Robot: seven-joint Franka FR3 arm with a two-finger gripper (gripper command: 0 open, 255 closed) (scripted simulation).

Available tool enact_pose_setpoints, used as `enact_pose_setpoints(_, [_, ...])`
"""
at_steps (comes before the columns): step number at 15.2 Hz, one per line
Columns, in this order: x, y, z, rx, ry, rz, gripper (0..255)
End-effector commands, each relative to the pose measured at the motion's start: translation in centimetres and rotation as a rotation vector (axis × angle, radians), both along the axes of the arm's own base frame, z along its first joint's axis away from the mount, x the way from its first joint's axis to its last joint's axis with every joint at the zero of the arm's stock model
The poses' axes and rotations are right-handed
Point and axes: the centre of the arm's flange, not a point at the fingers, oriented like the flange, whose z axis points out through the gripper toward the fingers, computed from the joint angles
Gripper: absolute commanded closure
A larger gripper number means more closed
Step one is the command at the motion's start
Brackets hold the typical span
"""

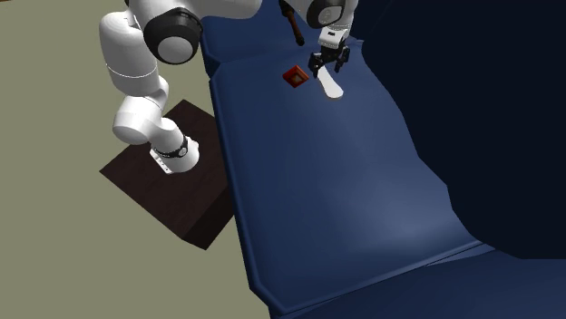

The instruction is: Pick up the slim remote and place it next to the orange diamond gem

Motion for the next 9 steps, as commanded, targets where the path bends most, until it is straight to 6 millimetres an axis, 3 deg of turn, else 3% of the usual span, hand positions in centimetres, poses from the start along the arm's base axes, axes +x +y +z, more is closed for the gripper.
enact_pose_setpoints(1, [0.0,0.0,0.0,0.000,0.000,0.000,0])
enact_pose_setpoints(5, [0.1,0.1,5.0,0.000,0.000,0.000,0])
enact_pose_setpoints(9, [0.1,0.1,5.0,0.000,0.000,0.000,0])
